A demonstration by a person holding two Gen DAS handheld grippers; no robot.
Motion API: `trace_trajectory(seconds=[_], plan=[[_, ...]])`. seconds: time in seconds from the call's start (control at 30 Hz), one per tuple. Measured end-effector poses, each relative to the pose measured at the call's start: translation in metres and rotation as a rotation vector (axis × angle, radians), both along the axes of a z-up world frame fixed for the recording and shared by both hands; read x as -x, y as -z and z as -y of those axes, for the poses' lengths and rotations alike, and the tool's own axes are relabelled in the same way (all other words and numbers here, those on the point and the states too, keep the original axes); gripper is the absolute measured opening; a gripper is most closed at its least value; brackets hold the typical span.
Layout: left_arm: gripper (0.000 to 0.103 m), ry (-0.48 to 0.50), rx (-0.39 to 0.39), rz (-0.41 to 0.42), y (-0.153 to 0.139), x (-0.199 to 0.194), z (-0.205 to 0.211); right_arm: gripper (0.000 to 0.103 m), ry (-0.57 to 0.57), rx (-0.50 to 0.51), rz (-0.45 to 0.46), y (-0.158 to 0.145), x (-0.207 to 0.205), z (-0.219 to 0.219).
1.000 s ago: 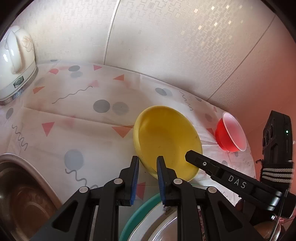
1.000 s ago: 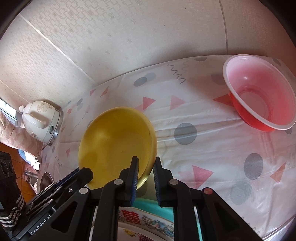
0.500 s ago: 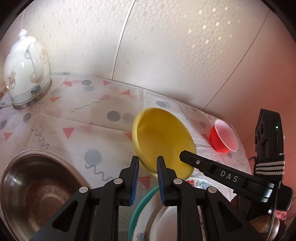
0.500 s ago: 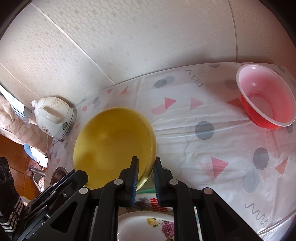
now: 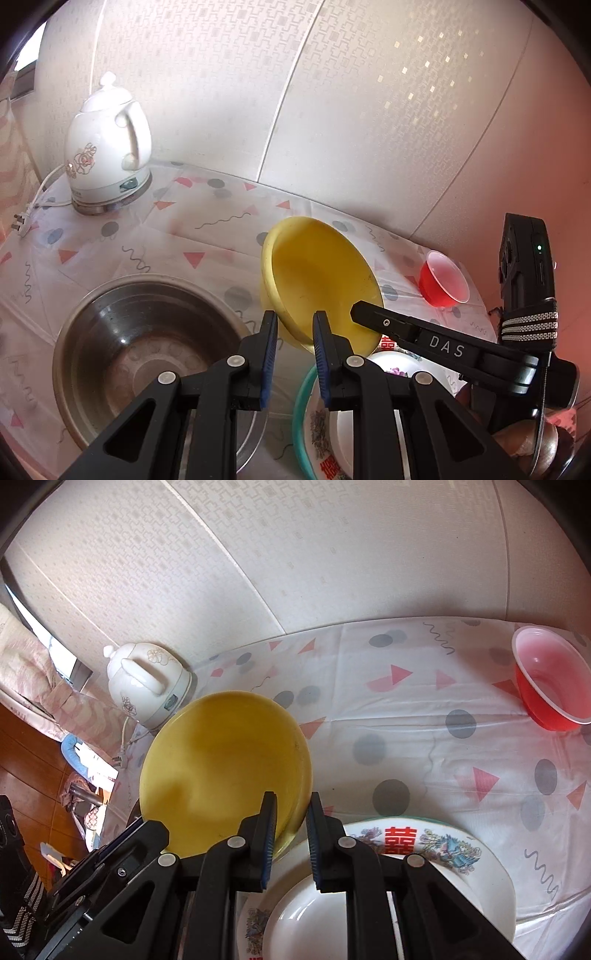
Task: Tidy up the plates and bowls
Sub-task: 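Lift the yellow bowl with the right tool, then carry the yellow bowl over the steel bowl and lower it inside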
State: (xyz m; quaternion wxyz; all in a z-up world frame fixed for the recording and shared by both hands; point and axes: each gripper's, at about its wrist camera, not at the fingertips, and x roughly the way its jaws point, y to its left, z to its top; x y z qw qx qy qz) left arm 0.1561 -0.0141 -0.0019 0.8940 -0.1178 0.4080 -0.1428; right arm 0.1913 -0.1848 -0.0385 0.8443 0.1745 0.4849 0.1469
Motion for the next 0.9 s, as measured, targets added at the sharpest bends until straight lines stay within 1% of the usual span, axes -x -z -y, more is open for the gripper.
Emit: trace_trajectory(seconds=[0.17, 0.47, 0.57, 0.77, 0.9], plan=[[0.019, -0.047, -0.004, 0.02, -0.004, 0.017, -0.02, 0.016, -0.048, 0.002, 0.017, -0.007, 0.011, -0.022], [0.019, -0.127, 0.01, 0.038, -0.004, 0.047, -0.057, 0.016, -0.127, 0.02, 0.021, -0.008, 0.029, -0.063], [0.019, -0.141, 0.028, 0.027, 0.0, 0.053, -0.066, 0.016, -0.145, 0.028, 0.016, -0.007, 0.034, -0.073], [0.019, -0.154, 0.039, 0.033, 0.0, 0.067, -0.073, 0.016, -0.171, 0.047, 0.014, -0.007, 0.044, -0.085], [0.019, -0.165, 0.029, 0.044, -0.001, 0.076, -0.077, 0.016, -0.185, 0.059, 0.02, -0.009, 0.049, -0.092]])
